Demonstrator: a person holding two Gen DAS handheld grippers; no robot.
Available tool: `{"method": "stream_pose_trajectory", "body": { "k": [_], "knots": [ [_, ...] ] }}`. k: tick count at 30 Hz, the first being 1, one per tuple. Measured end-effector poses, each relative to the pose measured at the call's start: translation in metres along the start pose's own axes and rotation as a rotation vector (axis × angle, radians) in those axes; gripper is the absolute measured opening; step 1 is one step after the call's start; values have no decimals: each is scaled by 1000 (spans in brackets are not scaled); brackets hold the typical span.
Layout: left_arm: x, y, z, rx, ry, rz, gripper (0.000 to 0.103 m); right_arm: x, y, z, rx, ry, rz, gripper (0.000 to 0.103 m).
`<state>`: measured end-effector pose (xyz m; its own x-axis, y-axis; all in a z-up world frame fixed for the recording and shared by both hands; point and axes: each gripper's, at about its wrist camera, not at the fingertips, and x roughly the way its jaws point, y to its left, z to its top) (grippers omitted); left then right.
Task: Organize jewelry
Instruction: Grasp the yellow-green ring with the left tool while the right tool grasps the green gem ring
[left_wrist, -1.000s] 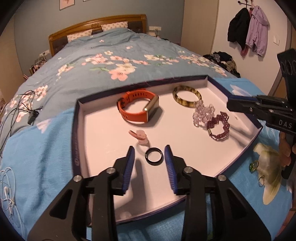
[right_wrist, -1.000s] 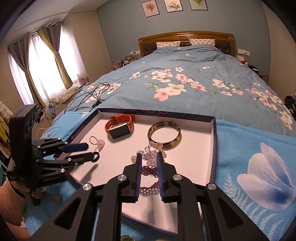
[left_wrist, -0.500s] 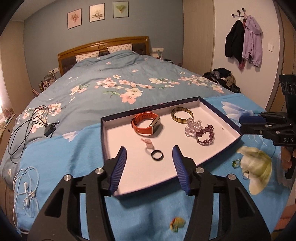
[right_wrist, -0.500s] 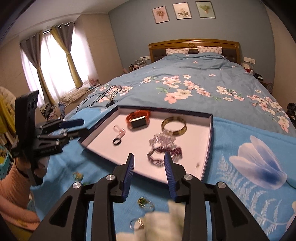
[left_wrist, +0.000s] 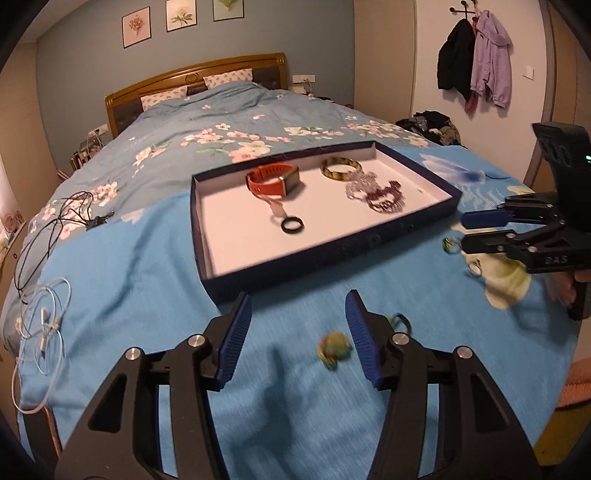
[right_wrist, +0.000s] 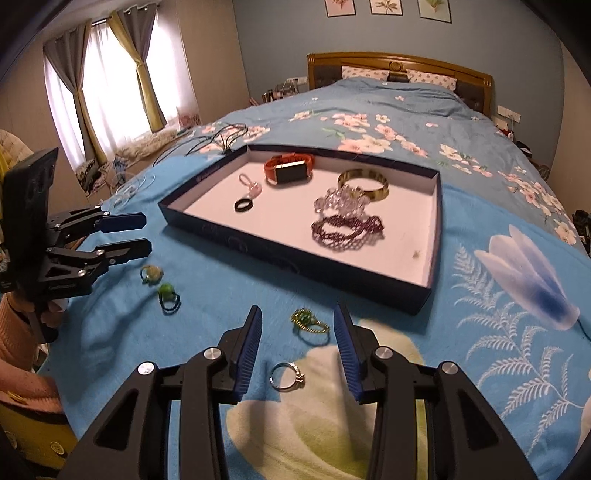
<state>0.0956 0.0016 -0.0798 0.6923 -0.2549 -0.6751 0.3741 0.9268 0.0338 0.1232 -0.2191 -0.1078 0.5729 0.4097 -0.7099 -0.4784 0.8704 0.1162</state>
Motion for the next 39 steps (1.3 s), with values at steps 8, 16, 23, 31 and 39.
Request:
{"method": "stream_pose_trajectory", "body": {
  "k": [8, 16, 23, 31, 39],
  "knots": [
    [-5, -7, -9, 13, 16, -22, 52, 12, 2, -2, 0, 45, -20, 38],
    [10, -11, -8, 30, 94, -34, 49, 14, -2, -1, 15, 51, -21, 38],
    [18, -14, -9, 29, 136, -85, 37, 16, -2, -1, 20, 55, -15, 38],
    [20, -15, -10, 19, 152, -86, 21, 16, -2, 0, 19, 56, -12, 38],
    [19, -14, -12, 11, 151, -89, 18, 19, -1, 2, 8, 63, -12, 38]
  ]
}}
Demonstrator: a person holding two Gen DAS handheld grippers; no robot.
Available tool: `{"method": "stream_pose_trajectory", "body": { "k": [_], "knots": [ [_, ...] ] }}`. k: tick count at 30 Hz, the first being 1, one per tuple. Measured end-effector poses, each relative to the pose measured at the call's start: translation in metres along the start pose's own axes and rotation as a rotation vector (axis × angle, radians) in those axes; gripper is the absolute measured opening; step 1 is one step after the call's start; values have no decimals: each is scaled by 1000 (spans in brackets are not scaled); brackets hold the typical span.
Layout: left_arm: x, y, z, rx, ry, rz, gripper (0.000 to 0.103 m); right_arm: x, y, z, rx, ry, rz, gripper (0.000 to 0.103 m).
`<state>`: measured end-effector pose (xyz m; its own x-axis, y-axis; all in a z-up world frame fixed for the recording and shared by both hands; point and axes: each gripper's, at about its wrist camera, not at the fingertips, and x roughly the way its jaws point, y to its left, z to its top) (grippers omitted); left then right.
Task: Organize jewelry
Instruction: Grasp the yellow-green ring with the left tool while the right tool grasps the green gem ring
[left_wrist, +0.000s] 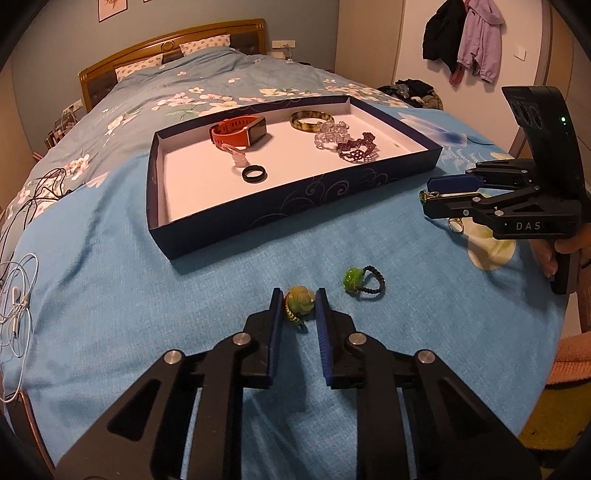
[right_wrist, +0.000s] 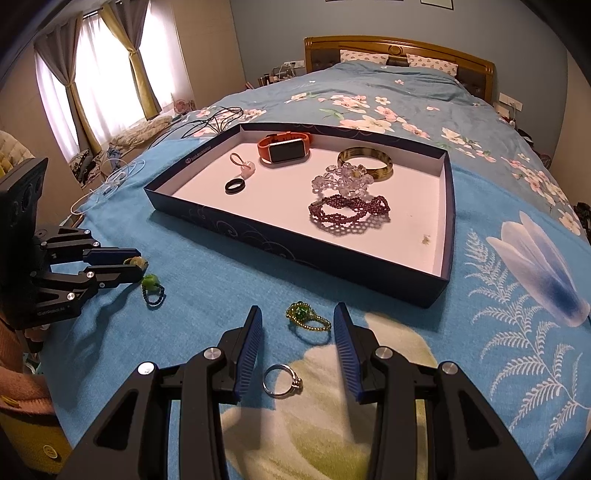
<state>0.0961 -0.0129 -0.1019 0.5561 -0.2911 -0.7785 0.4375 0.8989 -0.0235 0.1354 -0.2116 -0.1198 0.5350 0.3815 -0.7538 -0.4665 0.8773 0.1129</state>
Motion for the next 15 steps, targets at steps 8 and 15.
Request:
{"method": "stream_pose_trajectory", "body": {
  "k": [8, 15],
  "knots": [
    [-1, 0, 0, -8, -3, -1, 17, 0, -1, 0, 2, 5, -4, 24],
    [-2, 0, 0, -14, -6, -2, 17, 0, 1, 1, -16, 1, -3, 11]
  ]
}}
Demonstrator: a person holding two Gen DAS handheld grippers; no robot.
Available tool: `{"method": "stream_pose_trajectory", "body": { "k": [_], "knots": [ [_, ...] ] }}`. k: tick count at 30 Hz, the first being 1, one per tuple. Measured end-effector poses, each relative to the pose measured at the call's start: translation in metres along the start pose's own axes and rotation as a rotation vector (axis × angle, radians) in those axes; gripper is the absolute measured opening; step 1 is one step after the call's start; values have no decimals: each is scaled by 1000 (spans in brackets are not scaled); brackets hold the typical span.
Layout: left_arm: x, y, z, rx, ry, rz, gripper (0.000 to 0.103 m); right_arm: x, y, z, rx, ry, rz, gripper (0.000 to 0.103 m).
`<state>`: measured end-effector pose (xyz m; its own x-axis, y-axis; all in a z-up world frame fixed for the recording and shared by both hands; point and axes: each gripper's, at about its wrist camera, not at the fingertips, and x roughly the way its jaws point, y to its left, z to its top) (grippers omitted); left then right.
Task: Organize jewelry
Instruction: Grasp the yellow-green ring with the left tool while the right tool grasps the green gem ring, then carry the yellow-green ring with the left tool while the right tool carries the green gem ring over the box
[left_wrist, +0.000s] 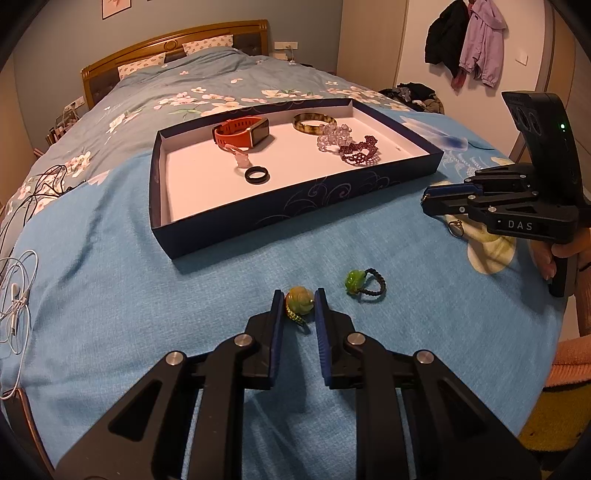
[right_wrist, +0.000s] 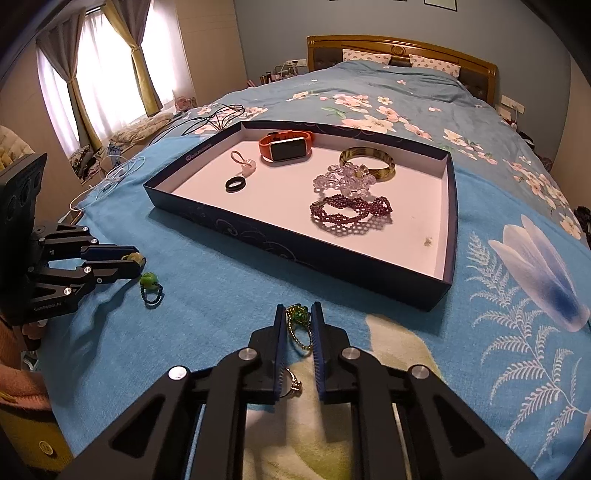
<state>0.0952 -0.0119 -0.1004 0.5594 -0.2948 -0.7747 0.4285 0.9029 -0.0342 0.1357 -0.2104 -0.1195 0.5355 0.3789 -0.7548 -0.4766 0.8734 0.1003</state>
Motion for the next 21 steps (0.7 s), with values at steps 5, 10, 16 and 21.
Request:
{"method": "stream_pose_trajectory", "body": {
  "k": [5, 10, 16, 21],
  "knots": [
    [-1, 1, 1, -11, -8, -4, 17, -3, 0, 0, -2, -18, -4, 10],
    [-3, 1, 1, -18, -21, -7, 17, -7, 0, 0, 6, -35, 1, 10],
    [-5, 1, 1, -24, -35, -12, 17, -14, 1, 0, 16, -63, 10, 10],
    [-10, -1, 2, -27, -53, -19, 17, -21, 1, 2, 19, -92, 17, 10]
  ]
}}
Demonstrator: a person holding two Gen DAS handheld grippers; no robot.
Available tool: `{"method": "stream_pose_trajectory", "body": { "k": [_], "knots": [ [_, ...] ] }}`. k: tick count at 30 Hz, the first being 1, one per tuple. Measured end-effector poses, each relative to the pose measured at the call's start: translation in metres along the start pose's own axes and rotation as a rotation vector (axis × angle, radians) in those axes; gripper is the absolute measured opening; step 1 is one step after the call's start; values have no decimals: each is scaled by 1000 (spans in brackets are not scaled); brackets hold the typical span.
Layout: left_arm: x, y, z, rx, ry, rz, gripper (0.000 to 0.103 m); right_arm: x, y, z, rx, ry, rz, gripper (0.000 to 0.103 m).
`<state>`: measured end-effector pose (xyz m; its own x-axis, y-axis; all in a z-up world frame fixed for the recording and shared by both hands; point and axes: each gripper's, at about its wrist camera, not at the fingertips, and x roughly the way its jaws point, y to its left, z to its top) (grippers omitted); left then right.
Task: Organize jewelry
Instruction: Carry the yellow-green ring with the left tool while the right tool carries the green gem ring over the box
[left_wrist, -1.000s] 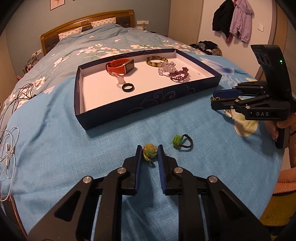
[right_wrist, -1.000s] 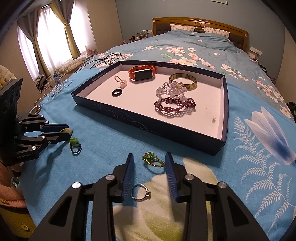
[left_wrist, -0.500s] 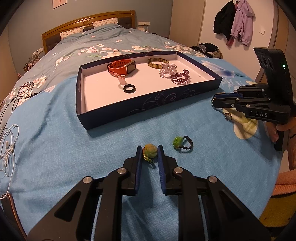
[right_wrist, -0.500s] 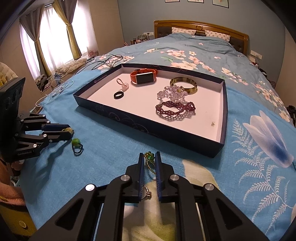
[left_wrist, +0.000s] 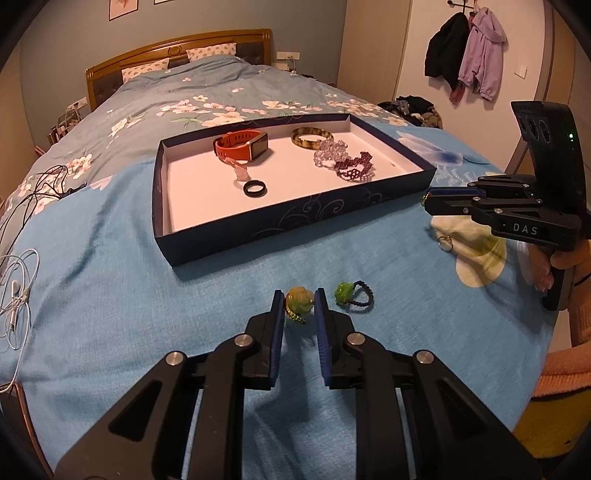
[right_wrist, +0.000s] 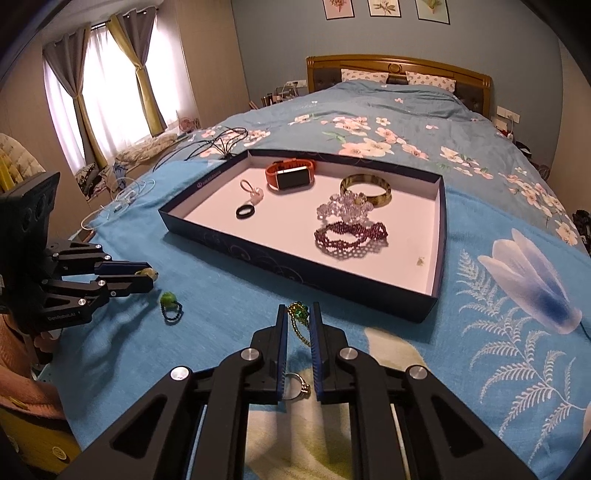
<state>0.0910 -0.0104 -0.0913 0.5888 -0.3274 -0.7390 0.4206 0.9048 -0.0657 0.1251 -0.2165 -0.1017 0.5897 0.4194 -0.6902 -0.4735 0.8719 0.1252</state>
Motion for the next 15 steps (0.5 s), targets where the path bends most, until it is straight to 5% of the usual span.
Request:
{"method": "stream_pose_trajectory", "body": {
  "k": [15],
  "knots": [
    [-23, 2, 20, -13, -99, -13, 17, -19, -1, 15, 1, -84, 10, 10]
  ]
}}
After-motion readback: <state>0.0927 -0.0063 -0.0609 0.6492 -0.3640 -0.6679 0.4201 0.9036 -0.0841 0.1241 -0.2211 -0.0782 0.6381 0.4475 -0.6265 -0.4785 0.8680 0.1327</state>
